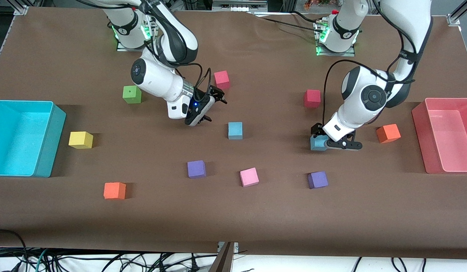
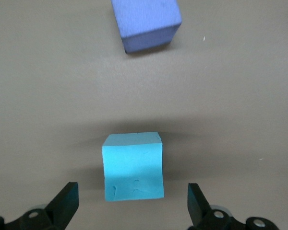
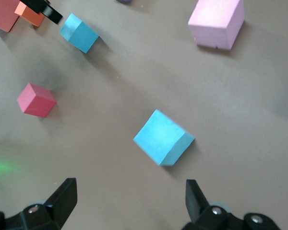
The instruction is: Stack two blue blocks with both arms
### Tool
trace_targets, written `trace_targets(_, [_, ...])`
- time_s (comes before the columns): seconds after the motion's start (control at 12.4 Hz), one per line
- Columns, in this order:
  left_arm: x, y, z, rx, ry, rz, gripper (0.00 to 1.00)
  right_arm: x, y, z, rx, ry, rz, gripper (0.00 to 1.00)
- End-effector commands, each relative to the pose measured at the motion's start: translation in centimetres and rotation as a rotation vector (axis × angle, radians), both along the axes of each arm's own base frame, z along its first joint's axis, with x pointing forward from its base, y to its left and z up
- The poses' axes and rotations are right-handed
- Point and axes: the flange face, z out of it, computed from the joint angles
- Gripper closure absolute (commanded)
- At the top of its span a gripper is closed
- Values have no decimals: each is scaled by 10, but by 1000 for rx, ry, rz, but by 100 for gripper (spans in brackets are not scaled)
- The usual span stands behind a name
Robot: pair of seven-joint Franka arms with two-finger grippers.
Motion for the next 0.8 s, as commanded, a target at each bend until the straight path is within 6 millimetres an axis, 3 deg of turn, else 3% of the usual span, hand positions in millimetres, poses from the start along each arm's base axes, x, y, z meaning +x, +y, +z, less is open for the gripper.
trace_targets(0.0, [3, -4, -14, -8, -23, -2, 0, 7, -10, -36, 18, -93, 53, 0])
trace_targets(0.16, [3, -8, -37, -14, -25, -3, 0, 11, -12, -74, 37, -151, 85, 0])
trace_targets(0.48, [2, -10, -52, -14, -18, -4, 1, 12, 6, -119, 133, -225, 125, 0])
trace_targets(0.56, [3, -7, -54, -12, -22, 0, 12, 10, 12, -122, 168, -266, 141, 0])
trace_targets(0.72, [1, -8, -54, -8, -19, -13, 86, -9, 22, -137, 237, -301, 151, 0])
